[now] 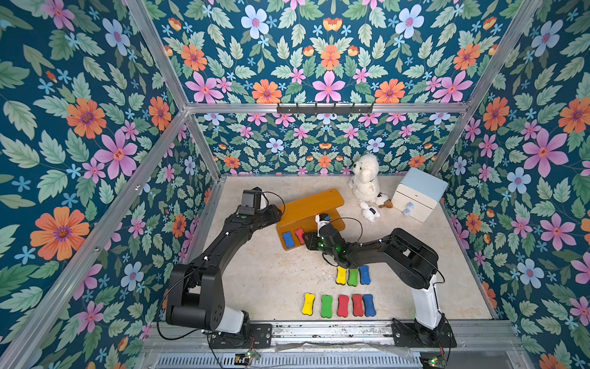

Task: Remove the whiteboard erasers from the shelf
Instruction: Pick up the whiteboard eraser from the shelf.

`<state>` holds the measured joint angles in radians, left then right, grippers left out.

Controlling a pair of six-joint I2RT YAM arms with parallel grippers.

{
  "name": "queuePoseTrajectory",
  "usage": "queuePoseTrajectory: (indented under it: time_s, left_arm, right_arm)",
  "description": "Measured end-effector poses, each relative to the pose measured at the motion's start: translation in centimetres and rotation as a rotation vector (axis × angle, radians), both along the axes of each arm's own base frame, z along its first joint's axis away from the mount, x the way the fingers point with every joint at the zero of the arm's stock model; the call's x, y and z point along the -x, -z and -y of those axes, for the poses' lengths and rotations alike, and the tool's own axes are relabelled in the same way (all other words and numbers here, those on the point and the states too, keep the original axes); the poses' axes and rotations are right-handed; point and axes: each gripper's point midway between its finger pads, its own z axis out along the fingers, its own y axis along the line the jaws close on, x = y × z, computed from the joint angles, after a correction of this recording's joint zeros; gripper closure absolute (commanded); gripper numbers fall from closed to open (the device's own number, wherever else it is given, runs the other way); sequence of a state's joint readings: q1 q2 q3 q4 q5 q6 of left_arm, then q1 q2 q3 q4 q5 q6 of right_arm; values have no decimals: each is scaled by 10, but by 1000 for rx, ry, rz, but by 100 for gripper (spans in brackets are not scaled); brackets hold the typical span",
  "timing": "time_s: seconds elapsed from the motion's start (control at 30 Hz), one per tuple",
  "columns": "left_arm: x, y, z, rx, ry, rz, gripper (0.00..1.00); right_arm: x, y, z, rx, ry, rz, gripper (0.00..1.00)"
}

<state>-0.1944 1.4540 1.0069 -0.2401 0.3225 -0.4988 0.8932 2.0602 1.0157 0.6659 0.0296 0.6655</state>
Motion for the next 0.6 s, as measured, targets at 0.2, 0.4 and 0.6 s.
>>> queuePoseTrajectory:
  time_s: [0.2,0.4,0.6]
  left_arm:
    - [2,0,1,6,7,-3,55]
    - [3,0,2,9,10,-3,55]
    - [3,0,2,10,11,-4,55]
  right_arm:
    - [-3,8,-4,15,-4,-14,65]
    - [-8,12,-5,20,3,-18,71]
    - [-9,13,-6,14,6,-18,92]
